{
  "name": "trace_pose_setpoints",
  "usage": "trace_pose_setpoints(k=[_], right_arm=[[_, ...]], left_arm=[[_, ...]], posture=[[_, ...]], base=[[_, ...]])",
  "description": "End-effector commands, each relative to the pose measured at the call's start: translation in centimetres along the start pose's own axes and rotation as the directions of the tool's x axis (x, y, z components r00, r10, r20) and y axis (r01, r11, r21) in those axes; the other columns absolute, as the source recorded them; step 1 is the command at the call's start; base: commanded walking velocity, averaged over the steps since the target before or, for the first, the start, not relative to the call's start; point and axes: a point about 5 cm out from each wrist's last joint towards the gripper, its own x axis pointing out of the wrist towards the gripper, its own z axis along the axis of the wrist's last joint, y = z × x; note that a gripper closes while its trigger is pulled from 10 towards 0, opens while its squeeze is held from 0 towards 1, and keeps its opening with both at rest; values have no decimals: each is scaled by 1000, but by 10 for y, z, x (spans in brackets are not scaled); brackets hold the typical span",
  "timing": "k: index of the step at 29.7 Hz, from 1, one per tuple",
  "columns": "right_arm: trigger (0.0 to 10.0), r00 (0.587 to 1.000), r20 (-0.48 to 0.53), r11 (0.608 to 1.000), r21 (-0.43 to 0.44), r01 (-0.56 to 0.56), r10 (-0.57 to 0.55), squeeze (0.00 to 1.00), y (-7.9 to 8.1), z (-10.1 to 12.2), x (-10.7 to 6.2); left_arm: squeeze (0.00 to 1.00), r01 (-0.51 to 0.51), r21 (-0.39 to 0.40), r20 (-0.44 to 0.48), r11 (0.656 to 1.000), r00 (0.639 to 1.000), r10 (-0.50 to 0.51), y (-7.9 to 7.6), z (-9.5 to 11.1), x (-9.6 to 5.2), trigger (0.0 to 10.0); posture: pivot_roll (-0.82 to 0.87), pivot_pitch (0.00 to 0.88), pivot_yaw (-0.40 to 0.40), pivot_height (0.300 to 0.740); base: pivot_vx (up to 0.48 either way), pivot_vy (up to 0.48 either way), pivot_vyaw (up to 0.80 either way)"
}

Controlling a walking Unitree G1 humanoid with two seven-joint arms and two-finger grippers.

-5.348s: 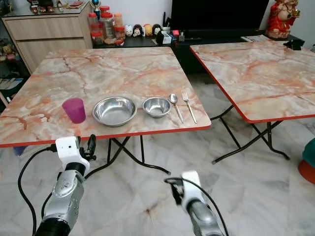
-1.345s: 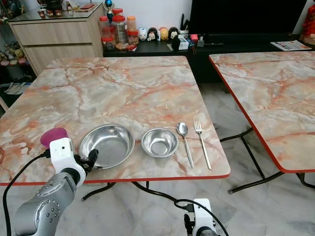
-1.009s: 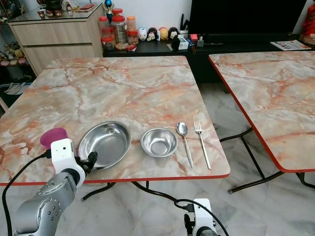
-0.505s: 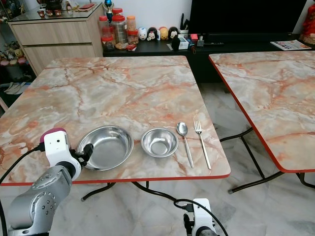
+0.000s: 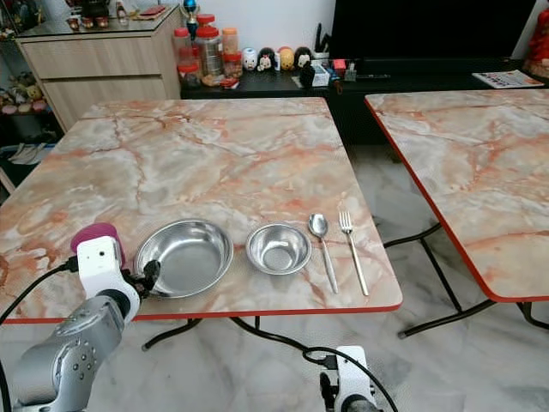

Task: Setting the table

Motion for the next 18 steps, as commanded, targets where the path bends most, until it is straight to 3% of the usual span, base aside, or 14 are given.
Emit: trace_pose_setpoints(k=[1,12,15,18], right_arm=[[10000,1000,10,1000,7,3,-3,0,-1,5,1],[10000,1000,12,1000,10,2,-2,0,-1,6,1],[10000,1000,11,1000,8,1,-1,0,-1,5,1],[10000,1000,12,1000,10,0,0,0,0,6,1]], left_arm=[[0,-34,12,-5,999,999,34,5,-1,1,10000],[0,-20,0,-72,1000,997,20,3,-15,2,10000],[0,23,-66,-76,998,997,-28,-2,-14,2,10000],[0,38,-71,-79,997,996,-43,-2,-14,2,10000]], posture=[[102,0,0,727],[98,0,-1,727],[100,0,-1,727],[101,0,1,727]], base=[[0,0,0],[0,0,0],[0,0,0],[0,0,0]])
